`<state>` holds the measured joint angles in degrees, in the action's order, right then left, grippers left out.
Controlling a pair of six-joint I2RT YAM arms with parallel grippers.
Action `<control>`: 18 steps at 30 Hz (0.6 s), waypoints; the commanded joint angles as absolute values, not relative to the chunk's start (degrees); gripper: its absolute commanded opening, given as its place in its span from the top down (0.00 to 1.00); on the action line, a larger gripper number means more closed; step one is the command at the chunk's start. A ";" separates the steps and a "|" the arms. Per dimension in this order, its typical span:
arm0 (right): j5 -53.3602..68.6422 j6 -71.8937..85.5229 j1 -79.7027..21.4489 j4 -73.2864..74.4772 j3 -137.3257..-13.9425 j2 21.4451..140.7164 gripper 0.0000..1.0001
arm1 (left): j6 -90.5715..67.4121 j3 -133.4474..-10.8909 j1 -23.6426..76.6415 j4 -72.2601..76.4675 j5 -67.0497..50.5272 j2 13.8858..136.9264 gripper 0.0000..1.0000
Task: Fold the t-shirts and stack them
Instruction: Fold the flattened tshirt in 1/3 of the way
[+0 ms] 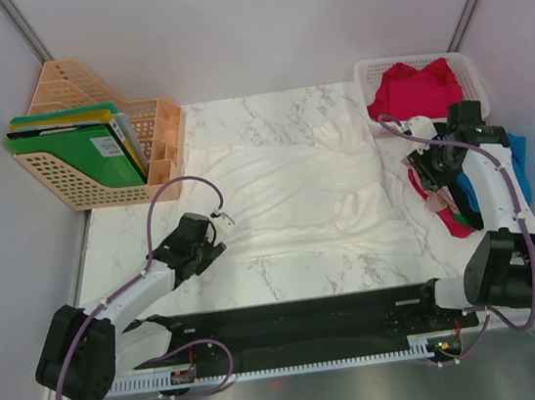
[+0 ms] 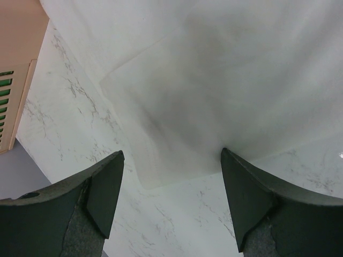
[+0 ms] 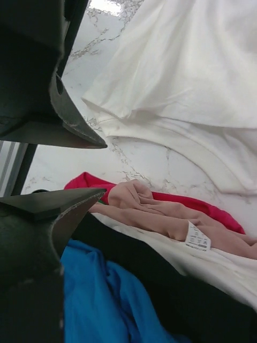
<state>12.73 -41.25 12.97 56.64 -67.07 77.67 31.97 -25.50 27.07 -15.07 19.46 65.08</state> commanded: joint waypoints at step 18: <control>30.59 -33.66 7.56 56.07 -83.31 108.26 0.57 | 30.50 -23.38 26.72 -20.21 18.81 67.76 0.20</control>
